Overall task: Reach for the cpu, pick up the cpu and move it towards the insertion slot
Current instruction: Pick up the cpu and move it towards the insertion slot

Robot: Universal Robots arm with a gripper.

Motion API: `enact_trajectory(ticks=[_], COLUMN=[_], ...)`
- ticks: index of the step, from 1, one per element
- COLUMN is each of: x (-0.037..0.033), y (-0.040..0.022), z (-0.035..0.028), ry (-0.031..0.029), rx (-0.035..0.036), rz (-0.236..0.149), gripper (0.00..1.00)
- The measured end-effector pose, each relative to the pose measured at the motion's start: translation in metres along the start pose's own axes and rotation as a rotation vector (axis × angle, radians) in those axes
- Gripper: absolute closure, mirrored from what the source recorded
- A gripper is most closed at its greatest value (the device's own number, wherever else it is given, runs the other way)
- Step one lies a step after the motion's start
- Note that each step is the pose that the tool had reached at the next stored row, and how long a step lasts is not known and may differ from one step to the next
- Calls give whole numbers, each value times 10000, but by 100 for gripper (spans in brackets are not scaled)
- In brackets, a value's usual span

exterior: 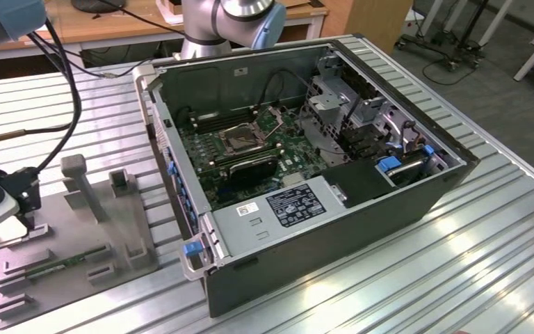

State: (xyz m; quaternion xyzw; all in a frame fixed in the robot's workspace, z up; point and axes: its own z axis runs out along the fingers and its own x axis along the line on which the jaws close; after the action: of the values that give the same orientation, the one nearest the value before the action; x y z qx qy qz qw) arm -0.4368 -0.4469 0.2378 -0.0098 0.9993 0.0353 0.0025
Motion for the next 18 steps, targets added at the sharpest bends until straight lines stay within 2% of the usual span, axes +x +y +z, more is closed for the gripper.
enact_trajectory(ticks=[18], x=[0], y=[4], z=[-58], ry=[2], rx=[1], rz=[0], gripper=[46])
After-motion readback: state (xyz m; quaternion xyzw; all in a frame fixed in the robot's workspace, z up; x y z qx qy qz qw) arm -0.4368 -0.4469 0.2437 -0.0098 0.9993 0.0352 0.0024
